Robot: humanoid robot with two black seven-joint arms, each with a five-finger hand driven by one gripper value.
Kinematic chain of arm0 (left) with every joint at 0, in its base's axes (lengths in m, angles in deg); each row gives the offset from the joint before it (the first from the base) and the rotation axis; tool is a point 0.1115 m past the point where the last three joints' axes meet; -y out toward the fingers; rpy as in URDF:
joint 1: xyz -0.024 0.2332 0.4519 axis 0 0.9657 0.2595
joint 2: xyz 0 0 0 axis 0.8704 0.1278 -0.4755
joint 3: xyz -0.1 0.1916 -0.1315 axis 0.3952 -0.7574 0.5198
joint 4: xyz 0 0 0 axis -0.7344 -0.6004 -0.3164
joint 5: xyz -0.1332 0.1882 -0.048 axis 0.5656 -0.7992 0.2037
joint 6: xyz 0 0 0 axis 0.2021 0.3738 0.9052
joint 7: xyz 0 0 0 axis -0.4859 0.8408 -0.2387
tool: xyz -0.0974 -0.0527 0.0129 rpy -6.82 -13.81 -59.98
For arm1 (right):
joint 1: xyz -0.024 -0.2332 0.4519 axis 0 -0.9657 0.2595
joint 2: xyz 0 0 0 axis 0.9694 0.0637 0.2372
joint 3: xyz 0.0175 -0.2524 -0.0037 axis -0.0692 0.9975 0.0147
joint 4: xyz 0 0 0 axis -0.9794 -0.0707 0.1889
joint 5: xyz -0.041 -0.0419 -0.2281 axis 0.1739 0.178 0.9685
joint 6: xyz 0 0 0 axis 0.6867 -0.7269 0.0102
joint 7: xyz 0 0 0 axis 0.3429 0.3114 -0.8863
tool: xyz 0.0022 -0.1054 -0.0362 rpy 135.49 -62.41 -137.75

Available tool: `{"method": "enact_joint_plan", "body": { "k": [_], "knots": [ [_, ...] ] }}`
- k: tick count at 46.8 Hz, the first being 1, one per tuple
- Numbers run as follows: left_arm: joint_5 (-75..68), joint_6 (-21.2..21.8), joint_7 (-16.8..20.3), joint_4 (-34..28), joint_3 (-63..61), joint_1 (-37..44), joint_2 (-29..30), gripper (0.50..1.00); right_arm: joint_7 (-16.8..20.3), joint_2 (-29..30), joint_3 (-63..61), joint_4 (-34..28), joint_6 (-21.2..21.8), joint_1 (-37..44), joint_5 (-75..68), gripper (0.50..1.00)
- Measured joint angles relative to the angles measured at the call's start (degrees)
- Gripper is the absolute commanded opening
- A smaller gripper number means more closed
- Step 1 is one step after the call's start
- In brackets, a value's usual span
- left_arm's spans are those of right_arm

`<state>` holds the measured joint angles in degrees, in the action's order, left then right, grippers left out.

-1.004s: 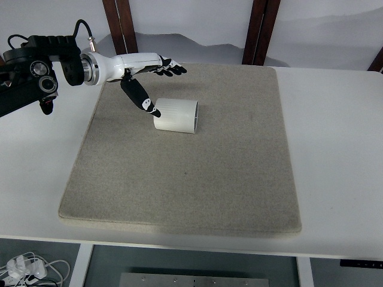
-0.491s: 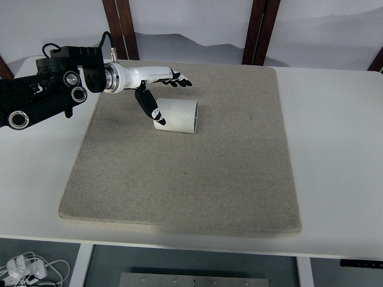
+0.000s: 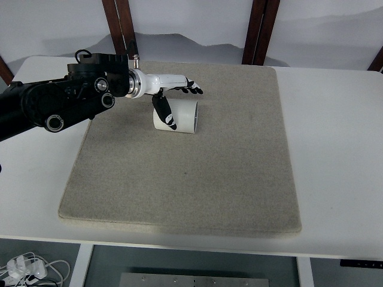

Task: Flip white cup upright
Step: 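Close the left hand's fingers around the cup's body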

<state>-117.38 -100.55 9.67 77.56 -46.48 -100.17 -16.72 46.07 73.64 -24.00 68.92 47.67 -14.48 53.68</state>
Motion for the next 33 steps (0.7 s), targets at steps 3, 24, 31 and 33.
{"method": "enact_joint_plan", "body": {
  "k": [3,24,31,33],
  "knots": [
    [0.0,0.0,0.0,-0.33,-0.4,-0.15,-0.18,1.0,0.0,0.0,0.0,0.0,0.0,0.0,0.0,0.952],
    [-0.01,0.0,0.07,-2.41,-2.27,-0.24,-2.06,0.943,0.01,0.0,0.0,0.0,0.0,-0.01,0.0,0.952],
    [-0.02,0.0,0.07,-2.42,-2.4,-0.26,-2.11,0.904,0.0,0.0,0.0,0.0,0.0,0.0,0.0,0.952],
    [-0.07,0.0,0.06,-2.42,-2.4,-0.25,-2.14,0.898,0.0,0.0,0.0,0.0,0.0,0.0,0.0,0.952]
  ]
}}
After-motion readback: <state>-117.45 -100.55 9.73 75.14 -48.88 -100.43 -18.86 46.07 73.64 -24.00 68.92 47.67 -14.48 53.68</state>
